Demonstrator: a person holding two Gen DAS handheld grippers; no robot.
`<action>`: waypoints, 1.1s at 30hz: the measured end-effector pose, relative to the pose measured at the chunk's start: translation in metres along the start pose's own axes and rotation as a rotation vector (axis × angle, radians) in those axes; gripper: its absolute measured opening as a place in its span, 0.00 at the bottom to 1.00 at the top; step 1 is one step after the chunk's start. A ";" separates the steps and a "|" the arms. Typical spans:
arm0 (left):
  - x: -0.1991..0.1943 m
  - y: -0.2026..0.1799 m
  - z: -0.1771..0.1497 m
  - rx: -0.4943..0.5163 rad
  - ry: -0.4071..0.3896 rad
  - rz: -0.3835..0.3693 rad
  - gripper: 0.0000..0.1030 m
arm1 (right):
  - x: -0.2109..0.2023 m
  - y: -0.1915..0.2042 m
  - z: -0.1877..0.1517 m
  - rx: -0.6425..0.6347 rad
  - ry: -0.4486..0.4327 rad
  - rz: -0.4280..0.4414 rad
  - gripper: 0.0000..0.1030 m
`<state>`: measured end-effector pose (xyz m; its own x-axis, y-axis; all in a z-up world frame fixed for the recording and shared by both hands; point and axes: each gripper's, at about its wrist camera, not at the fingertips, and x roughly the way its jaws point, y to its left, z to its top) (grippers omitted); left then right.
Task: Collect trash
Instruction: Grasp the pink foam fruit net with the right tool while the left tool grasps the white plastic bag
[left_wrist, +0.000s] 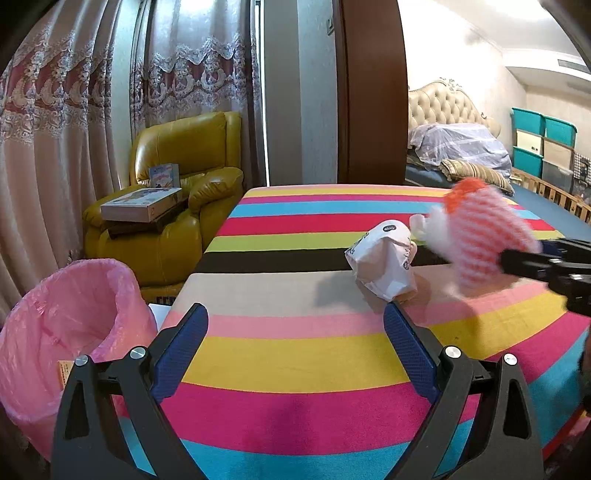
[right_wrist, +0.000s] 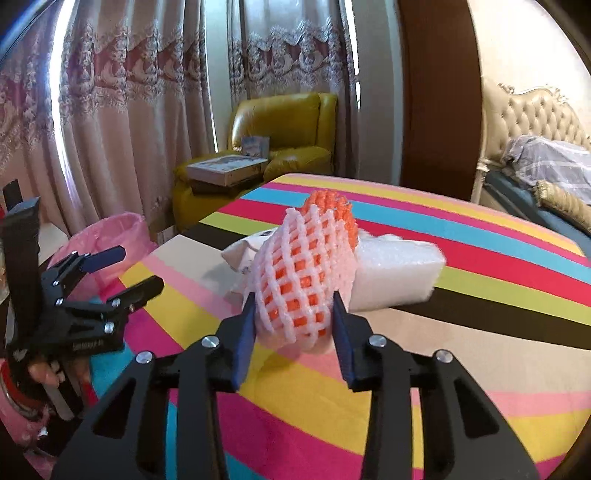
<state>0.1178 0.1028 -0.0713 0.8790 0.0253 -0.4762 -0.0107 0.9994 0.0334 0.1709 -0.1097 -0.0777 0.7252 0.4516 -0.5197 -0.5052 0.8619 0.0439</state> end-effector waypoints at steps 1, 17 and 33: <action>0.000 0.000 0.000 0.002 0.003 0.001 0.87 | -0.007 -0.003 -0.002 -0.002 -0.012 -0.014 0.36; 0.030 -0.027 0.021 0.008 0.205 -0.075 0.87 | -0.049 -0.055 -0.016 0.115 -0.127 -0.071 0.36; 0.111 -0.075 0.052 -0.011 0.337 -0.132 0.55 | -0.050 -0.054 -0.018 0.095 -0.123 -0.064 0.37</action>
<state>0.2409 0.0294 -0.0808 0.6662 -0.0993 -0.7391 0.0859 0.9947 -0.0562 0.1531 -0.1831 -0.0697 0.8091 0.4151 -0.4159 -0.4140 0.9050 0.0979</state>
